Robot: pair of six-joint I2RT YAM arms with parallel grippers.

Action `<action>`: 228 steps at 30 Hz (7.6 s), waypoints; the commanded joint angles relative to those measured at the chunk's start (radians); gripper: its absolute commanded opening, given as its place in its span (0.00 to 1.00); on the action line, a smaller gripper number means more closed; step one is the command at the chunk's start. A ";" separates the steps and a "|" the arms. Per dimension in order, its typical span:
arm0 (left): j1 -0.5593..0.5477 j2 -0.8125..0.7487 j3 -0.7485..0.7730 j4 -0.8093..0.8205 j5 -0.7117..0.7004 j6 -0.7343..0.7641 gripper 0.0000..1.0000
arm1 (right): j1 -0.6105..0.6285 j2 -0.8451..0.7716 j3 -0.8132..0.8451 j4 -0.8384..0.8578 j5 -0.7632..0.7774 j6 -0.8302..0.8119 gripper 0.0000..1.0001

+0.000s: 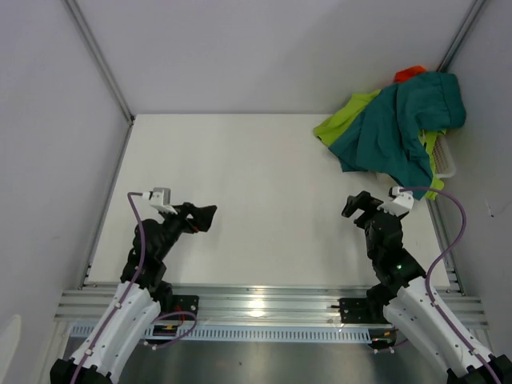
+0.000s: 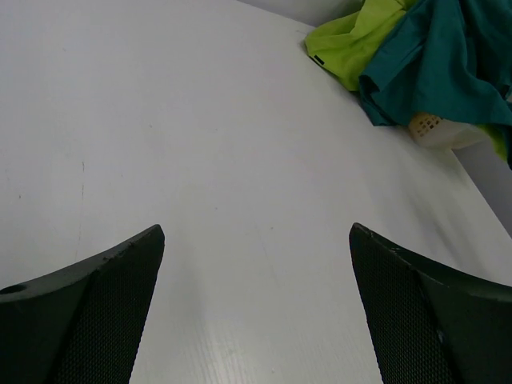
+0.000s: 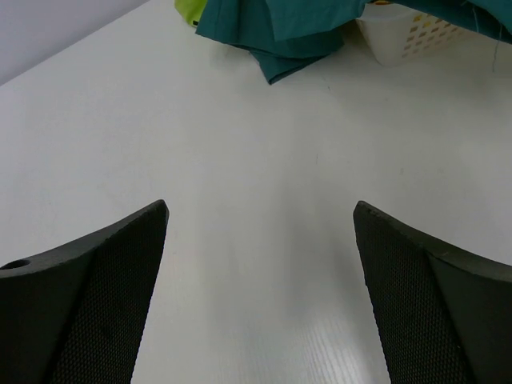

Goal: Fold and stack the shorts
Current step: Grab the shorts from the pile, then move the shorts to the center of the board, then flatten the shorts out

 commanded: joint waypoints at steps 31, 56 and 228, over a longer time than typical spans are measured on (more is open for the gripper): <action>0.002 -0.007 -0.024 0.093 0.101 0.031 0.99 | -0.504 1.127 1.292 -0.361 -0.118 -0.077 0.99; 0.002 0.099 -0.027 0.150 0.142 0.009 0.99 | -0.566 1.501 1.657 -0.414 -0.058 -0.114 0.40; -0.788 0.148 0.041 0.316 -0.800 0.603 0.00 | 0.206 0.762 0.399 -0.032 -0.611 -0.016 0.84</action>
